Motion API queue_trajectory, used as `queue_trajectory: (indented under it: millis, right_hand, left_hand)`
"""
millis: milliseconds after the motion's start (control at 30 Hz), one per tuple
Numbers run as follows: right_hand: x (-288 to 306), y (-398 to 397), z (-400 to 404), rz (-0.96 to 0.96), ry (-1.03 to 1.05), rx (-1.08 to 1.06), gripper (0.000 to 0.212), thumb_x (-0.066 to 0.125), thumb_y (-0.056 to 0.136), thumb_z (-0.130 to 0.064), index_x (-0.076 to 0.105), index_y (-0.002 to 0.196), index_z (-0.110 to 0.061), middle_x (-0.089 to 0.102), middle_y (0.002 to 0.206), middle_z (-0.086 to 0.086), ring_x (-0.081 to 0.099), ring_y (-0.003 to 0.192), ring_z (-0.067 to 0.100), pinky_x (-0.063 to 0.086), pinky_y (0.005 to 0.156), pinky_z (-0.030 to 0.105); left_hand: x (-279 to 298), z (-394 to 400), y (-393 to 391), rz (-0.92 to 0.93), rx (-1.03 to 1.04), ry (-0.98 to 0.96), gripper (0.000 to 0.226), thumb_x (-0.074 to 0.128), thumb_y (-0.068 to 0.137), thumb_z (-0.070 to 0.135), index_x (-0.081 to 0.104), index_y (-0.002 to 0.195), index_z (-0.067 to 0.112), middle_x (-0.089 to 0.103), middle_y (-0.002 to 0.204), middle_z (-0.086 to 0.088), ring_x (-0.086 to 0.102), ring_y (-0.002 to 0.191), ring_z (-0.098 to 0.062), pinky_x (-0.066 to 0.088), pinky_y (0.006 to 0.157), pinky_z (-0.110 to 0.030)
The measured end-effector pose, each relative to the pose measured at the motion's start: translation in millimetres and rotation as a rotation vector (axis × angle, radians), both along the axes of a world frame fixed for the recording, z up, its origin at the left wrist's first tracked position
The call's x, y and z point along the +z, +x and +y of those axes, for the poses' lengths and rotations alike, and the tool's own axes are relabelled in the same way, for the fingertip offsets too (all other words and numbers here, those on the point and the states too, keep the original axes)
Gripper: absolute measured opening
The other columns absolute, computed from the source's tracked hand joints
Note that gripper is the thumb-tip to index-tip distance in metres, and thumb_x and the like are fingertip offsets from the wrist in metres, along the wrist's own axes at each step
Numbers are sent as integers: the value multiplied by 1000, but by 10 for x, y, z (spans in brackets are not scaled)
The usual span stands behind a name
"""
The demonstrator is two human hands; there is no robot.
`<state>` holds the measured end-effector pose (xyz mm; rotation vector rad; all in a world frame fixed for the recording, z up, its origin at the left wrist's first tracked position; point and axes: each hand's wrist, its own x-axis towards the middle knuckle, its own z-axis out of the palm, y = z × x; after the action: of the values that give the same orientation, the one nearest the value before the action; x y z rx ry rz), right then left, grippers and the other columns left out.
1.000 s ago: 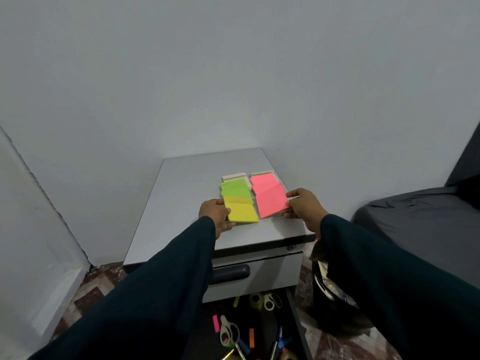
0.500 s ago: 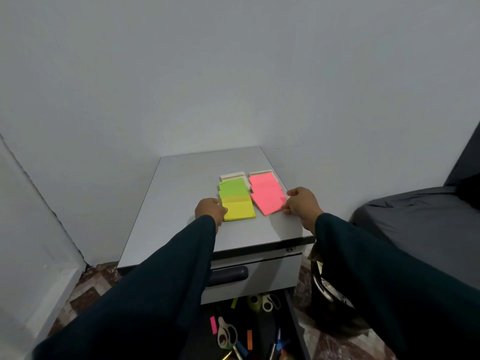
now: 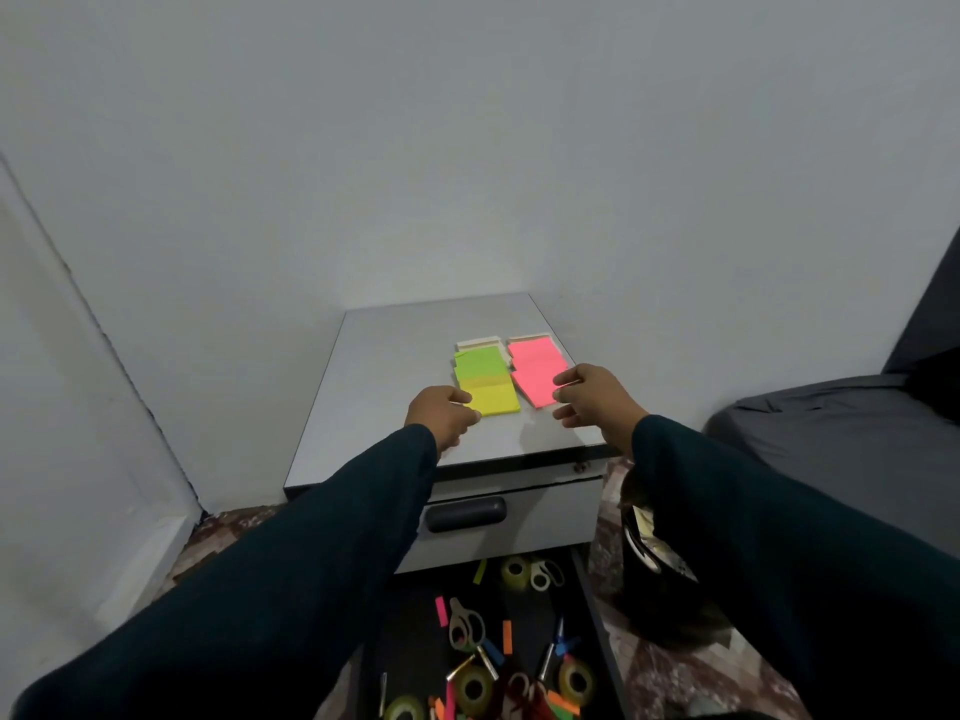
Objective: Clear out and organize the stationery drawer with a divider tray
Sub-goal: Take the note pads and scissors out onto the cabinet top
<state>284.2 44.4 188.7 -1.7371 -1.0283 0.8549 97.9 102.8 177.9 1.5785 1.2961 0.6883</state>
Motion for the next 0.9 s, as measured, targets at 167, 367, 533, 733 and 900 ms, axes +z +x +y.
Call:
queue_trajectory:
  millis: [167, 367, 533, 733, 900]
  right_hand:
    - [-39, -208, -270, -54, -44, 121, 18, 49, 92, 0, 54, 109, -5, 59, 99, 14, 59, 66, 17, 50, 58, 24]
    - [-219, -423, -546, -117, -68, 228, 13, 51, 92, -1, 53, 103, -7, 58, 83, 6, 57, 62, 15, 49, 56, 22]
    - [-436, -541, -744, -147, -106, 291, 10, 50, 94, -3, 53, 101, -8, 59, 83, 4, 59, 65, 15, 50, 54, 21]
    - [-903, -618, -939, -186, -227, 334, 12, 51, 94, -5, 53, 104, -11, 56, 84, 1, 57, 68, 12, 49, 59, 21]
    - [-1324, -607, -1087, -267, -362, 381, 16, 51, 93, -6, 56, 109, -7, 58, 82, 2, 56, 65, 11, 49, 54, 19]
  left_hand:
    - [3, -302, -197, -27, -37, 16, 32, 59, 88, 3, 55, 120, 2, 56, 95, -12, 52, 84, -22, 45, 63, -24]
    - [-161, -634, -431, 22, -52, 20, 32, 61, 88, 3, 57, 119, 0, 59, 84, -7, 52, 69, -12, 43, 58, -22]
    - [-418, -886, -624, 99, -87, -5, 31, 60, 89, 3, 56, 119, 1, 55, 81, -2, 52, 68, -10, 43, 57, -21]
    - [-848, -1050, -866, 241, -124, -54, 31, 60, 89, 5, 55, 119, 4, 54, 86, 0, 53, 77, -11, 44, 62, -20]
    - [-1309, -1174, -1060, 420, -163, -49, 33, 62, 86, 0, 57, 119, 2, 56, 78, 4, 55, 88, -13, 43, 78, -23]
